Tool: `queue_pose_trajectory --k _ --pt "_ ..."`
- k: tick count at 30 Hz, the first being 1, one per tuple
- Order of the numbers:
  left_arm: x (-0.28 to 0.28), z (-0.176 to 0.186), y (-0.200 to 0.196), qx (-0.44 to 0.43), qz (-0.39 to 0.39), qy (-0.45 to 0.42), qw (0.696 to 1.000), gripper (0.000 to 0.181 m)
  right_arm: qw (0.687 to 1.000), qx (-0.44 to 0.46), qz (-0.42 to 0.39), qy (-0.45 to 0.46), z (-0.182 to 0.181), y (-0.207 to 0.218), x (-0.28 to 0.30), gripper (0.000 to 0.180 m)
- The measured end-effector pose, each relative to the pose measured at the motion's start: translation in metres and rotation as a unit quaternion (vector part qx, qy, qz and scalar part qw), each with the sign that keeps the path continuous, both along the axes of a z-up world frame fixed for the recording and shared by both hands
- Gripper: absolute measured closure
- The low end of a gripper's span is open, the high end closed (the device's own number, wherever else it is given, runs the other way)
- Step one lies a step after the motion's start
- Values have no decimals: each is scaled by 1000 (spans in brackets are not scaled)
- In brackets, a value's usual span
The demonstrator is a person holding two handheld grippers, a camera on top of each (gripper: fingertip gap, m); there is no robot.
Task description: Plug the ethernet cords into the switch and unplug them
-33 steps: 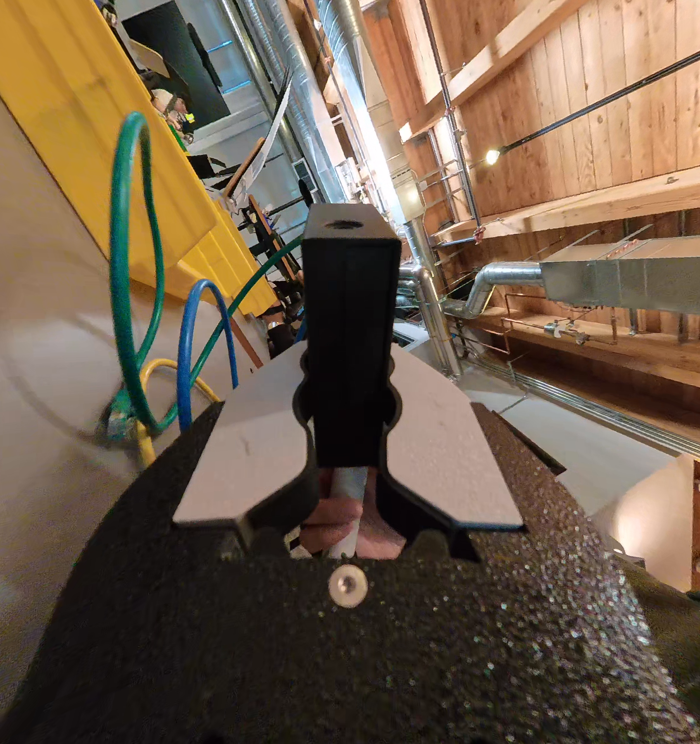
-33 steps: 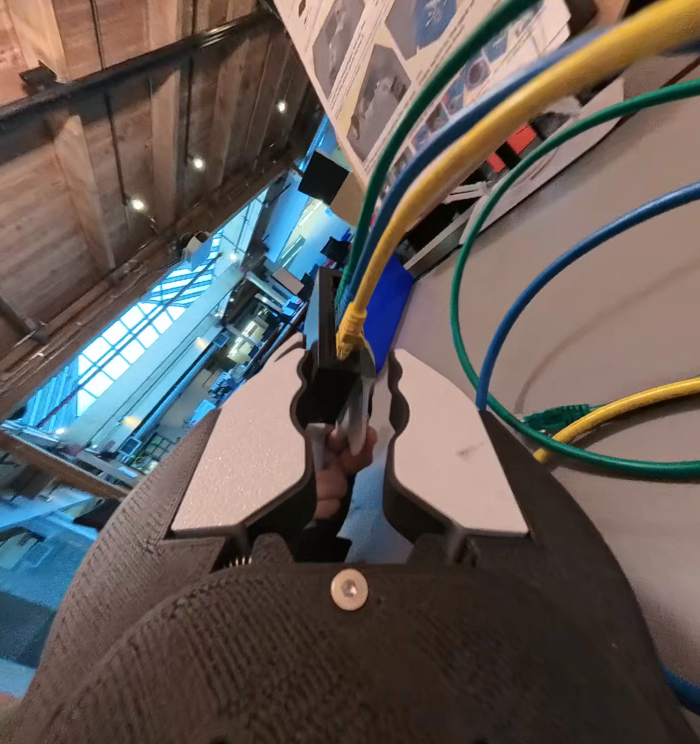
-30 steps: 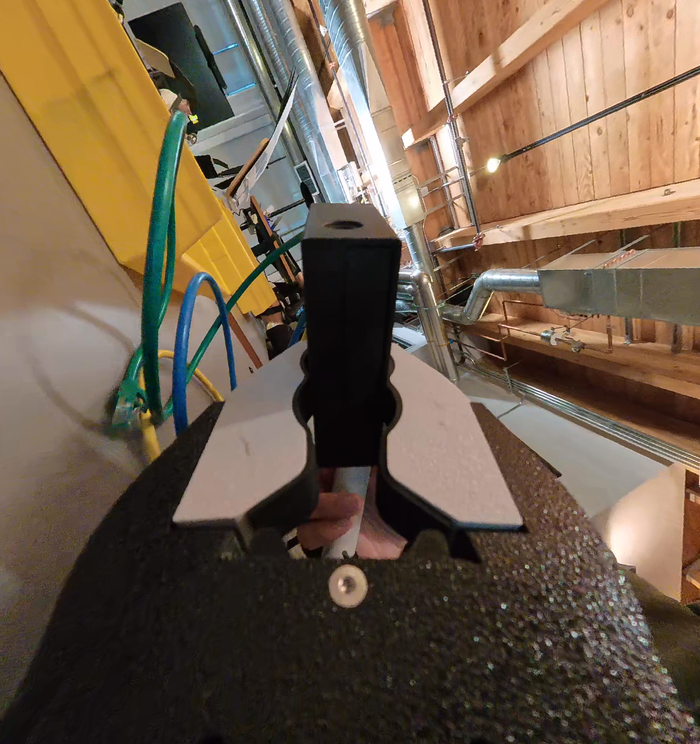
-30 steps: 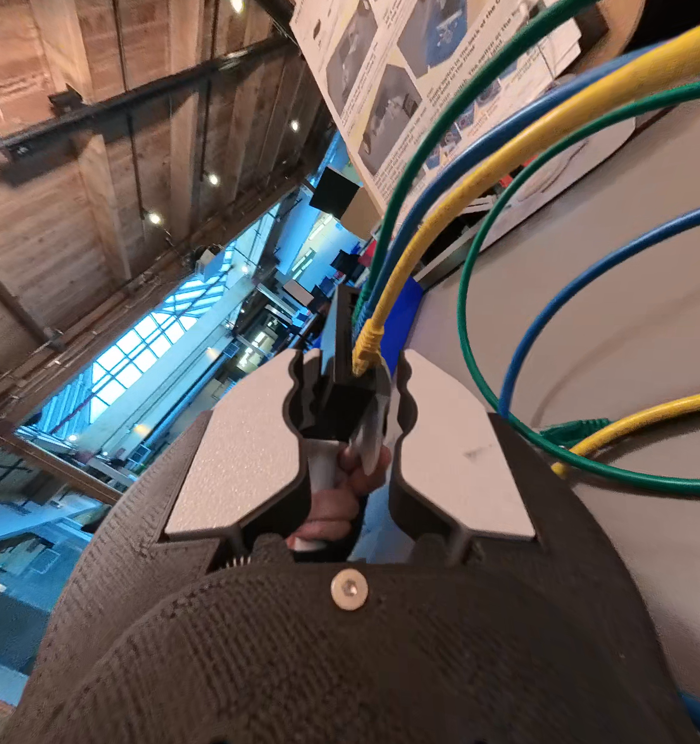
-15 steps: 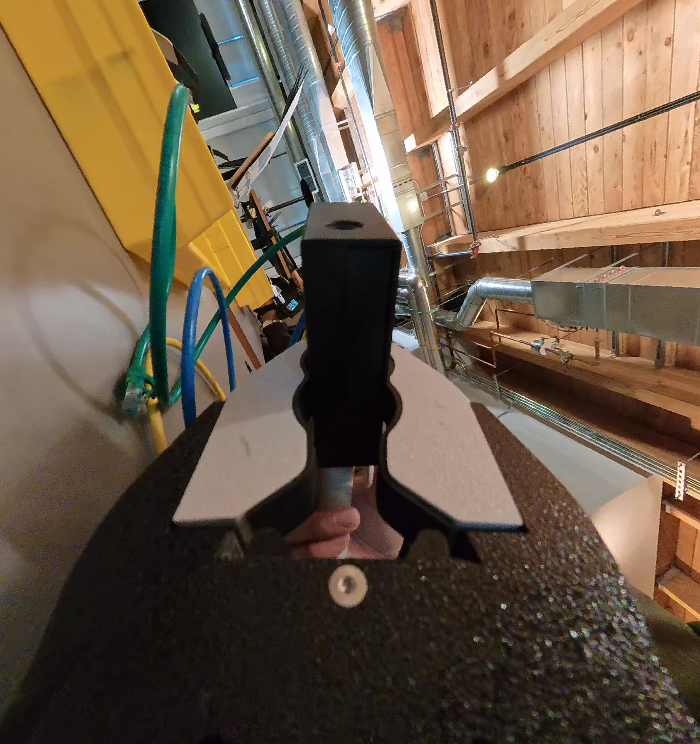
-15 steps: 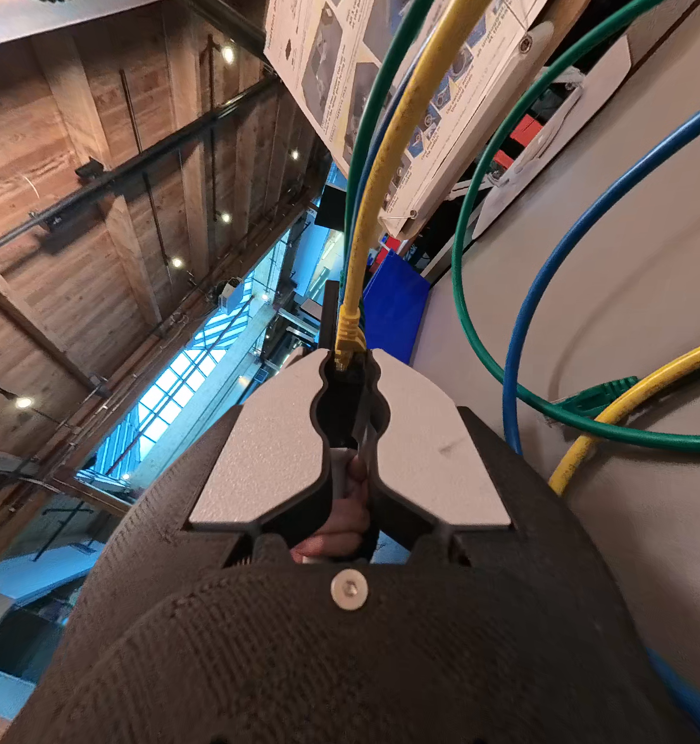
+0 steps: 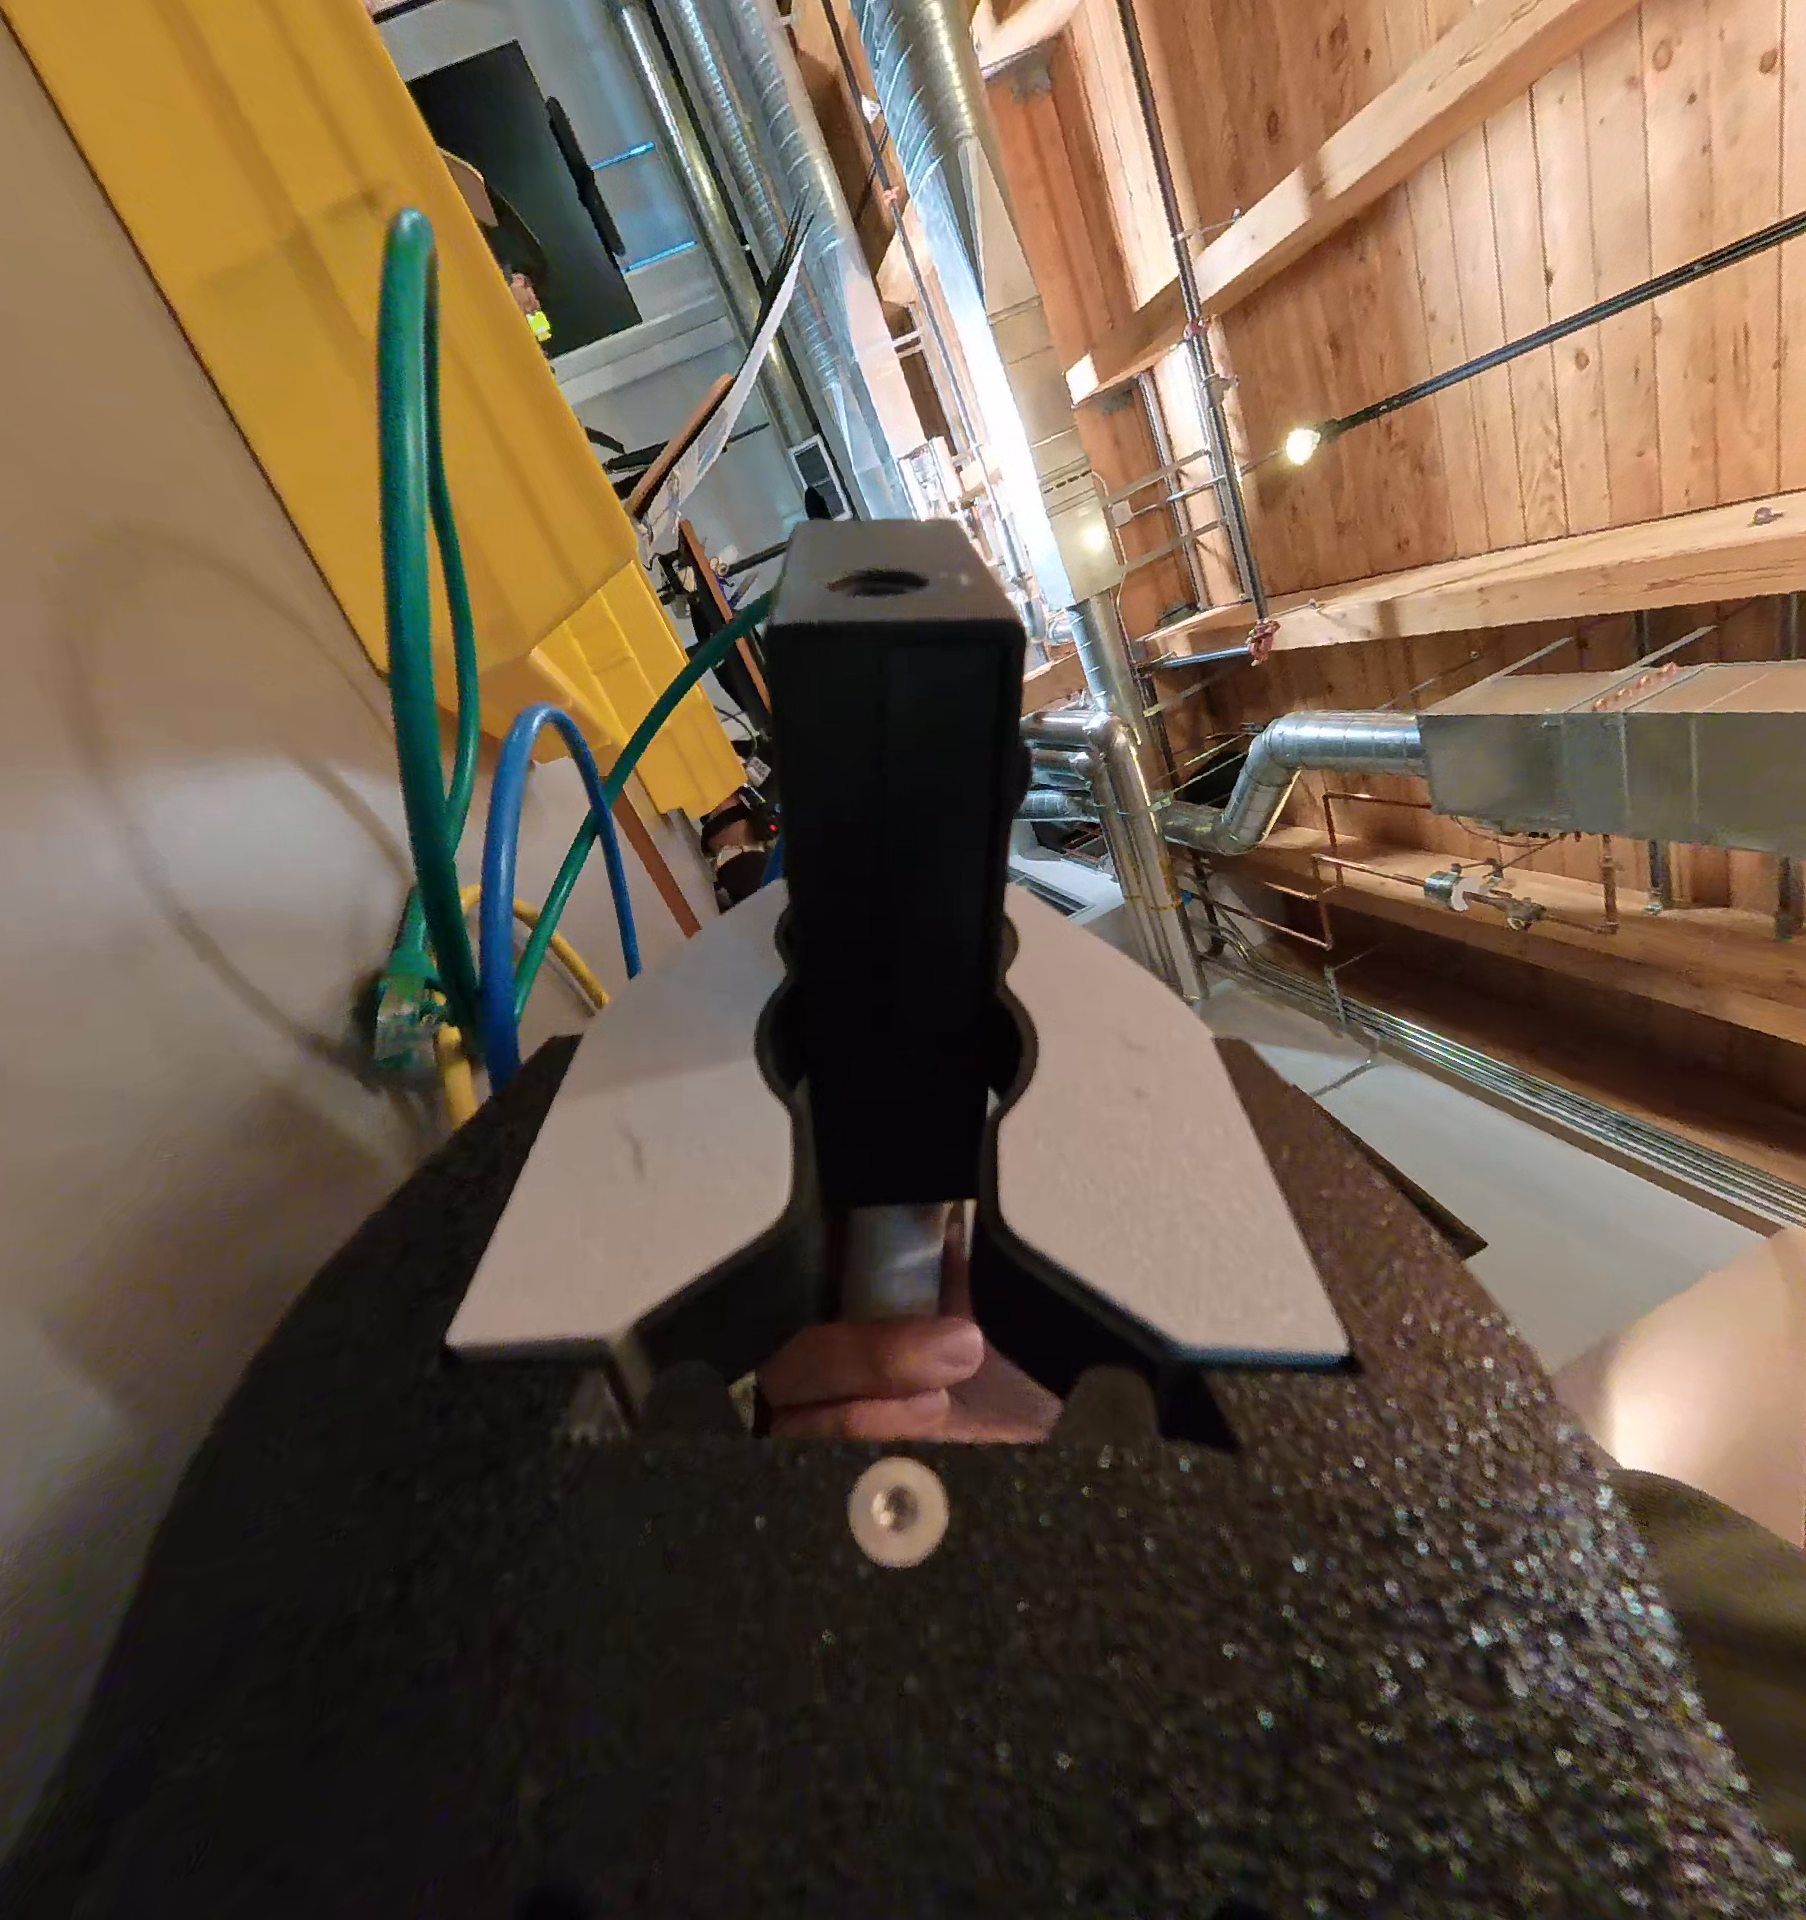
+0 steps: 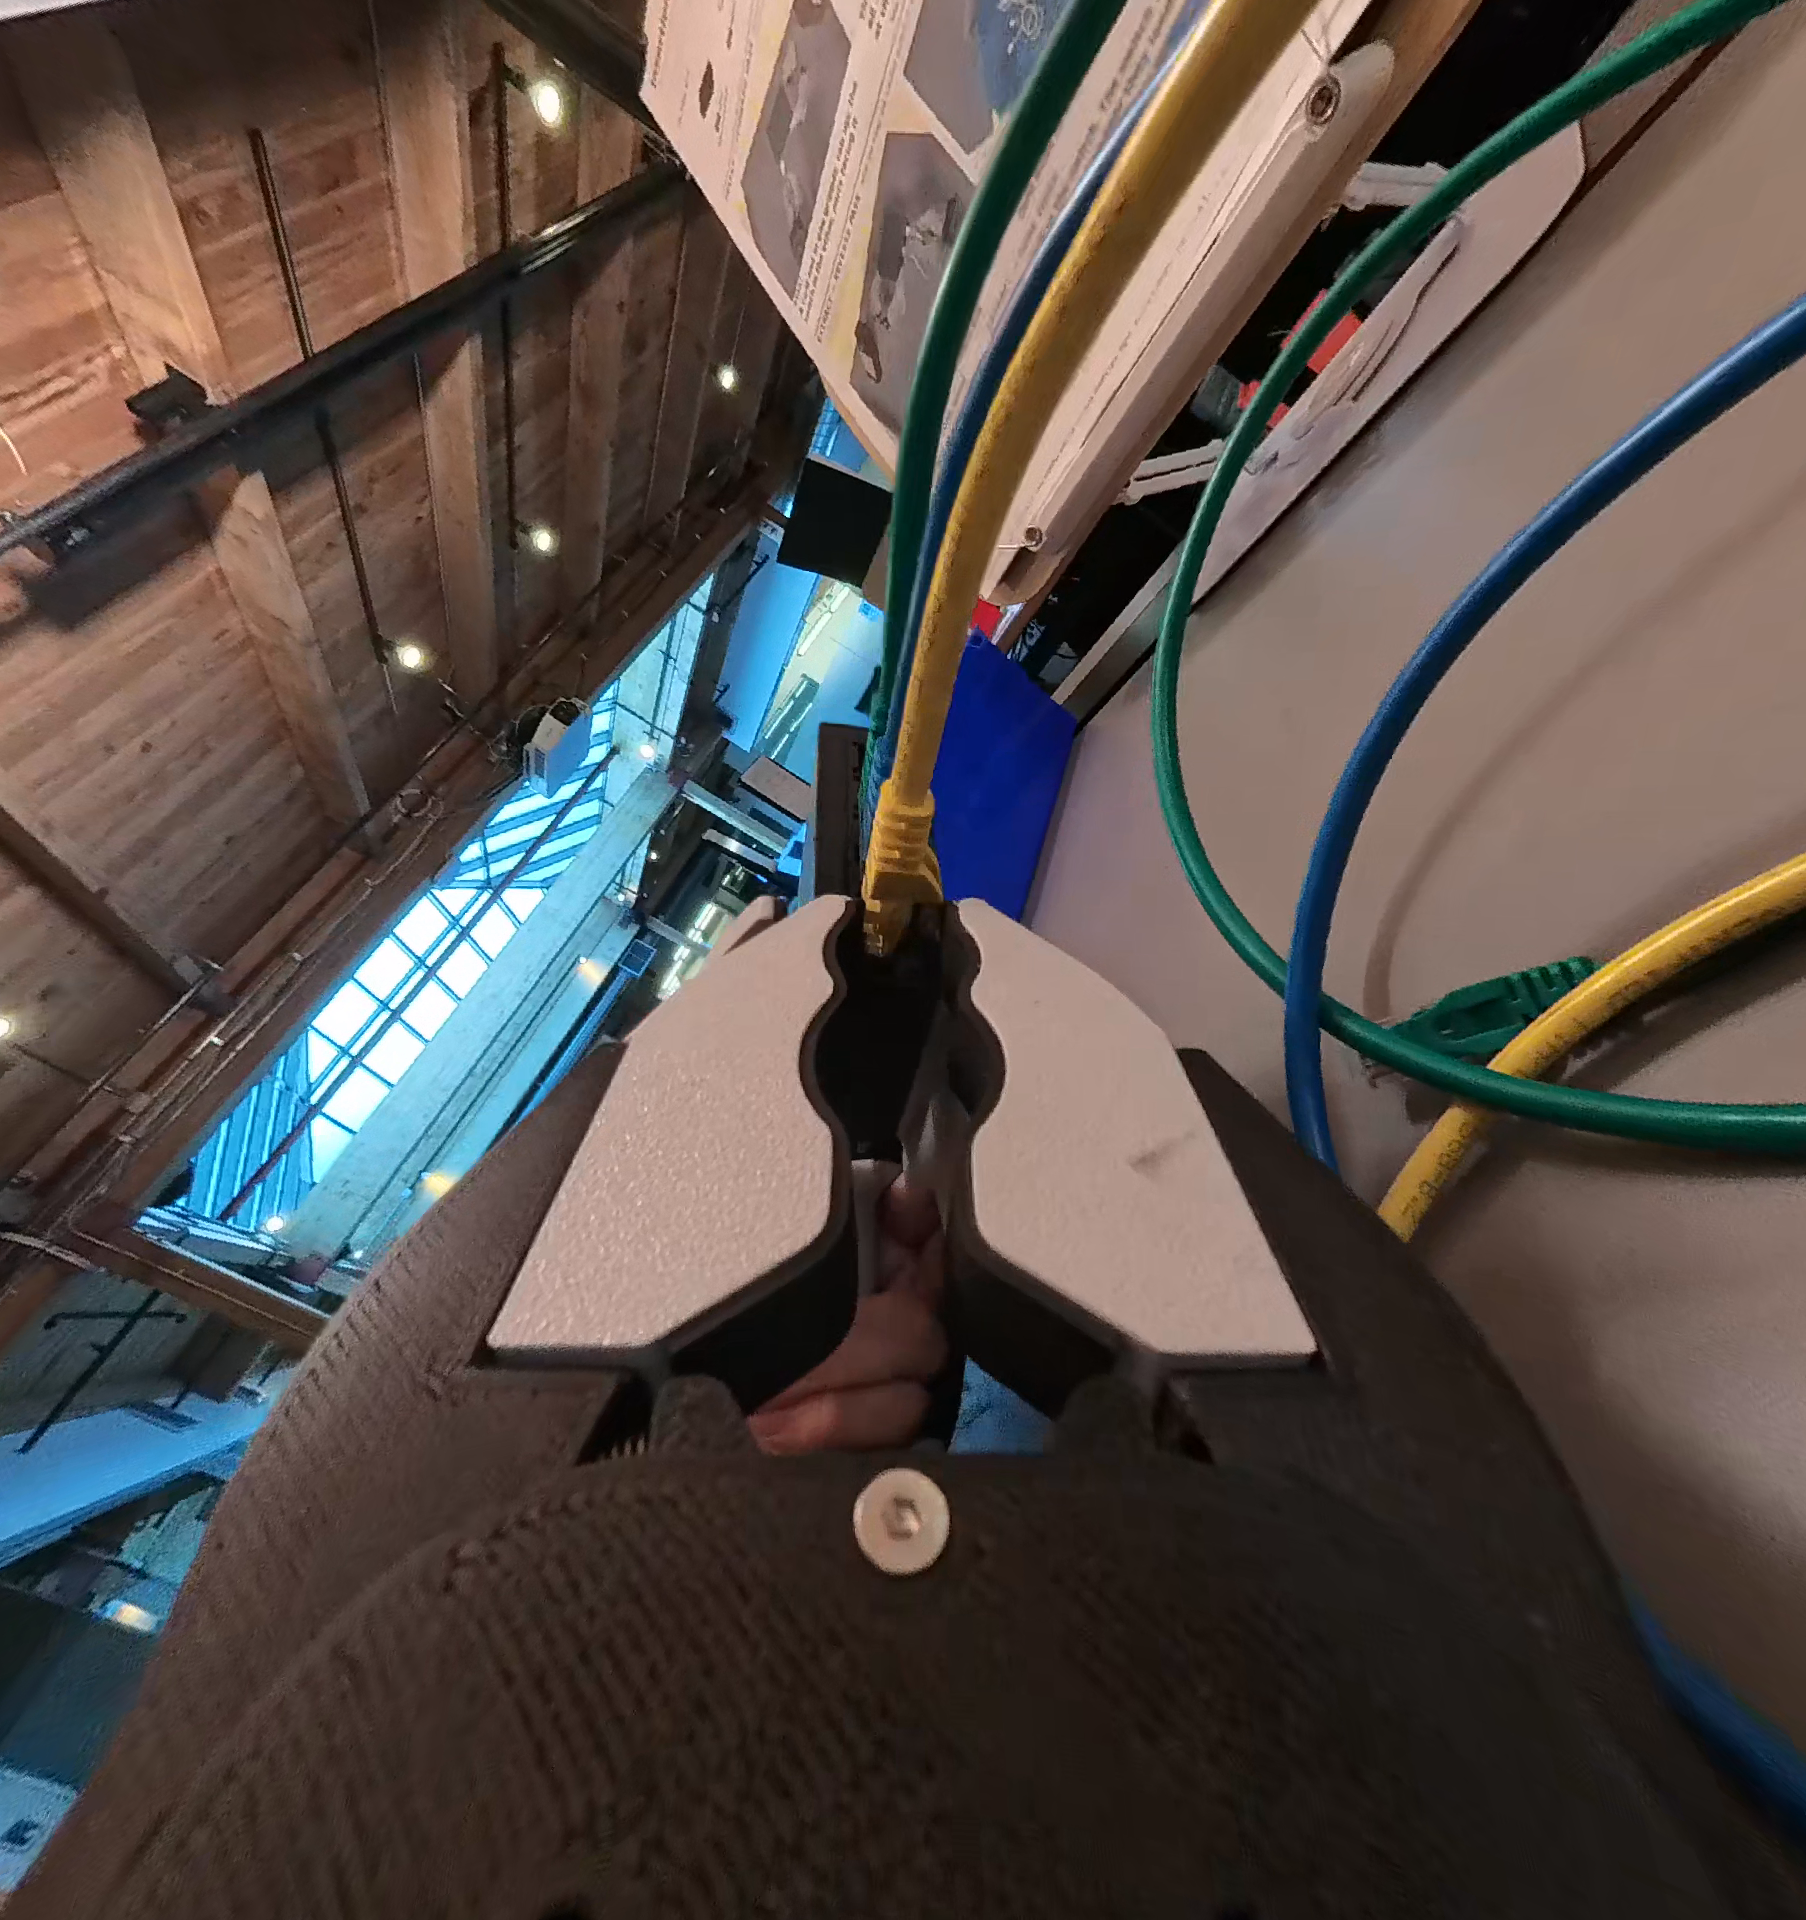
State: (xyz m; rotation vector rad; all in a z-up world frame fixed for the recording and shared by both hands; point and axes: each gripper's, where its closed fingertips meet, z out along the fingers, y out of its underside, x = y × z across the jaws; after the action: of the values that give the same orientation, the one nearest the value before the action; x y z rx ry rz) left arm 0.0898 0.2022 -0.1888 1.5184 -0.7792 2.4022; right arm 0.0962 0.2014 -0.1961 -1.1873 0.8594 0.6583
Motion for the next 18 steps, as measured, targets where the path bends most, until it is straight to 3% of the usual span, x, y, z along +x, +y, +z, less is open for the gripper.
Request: queue_pose_trajectory --k 11,18 --pt "4 -10 2 44 31 19 998 152 999 8 26 20 -9 4 2 166" --pt "4 -7 11 51 59 2 997 152 999 -9 45 -20 -8 9 0 167"
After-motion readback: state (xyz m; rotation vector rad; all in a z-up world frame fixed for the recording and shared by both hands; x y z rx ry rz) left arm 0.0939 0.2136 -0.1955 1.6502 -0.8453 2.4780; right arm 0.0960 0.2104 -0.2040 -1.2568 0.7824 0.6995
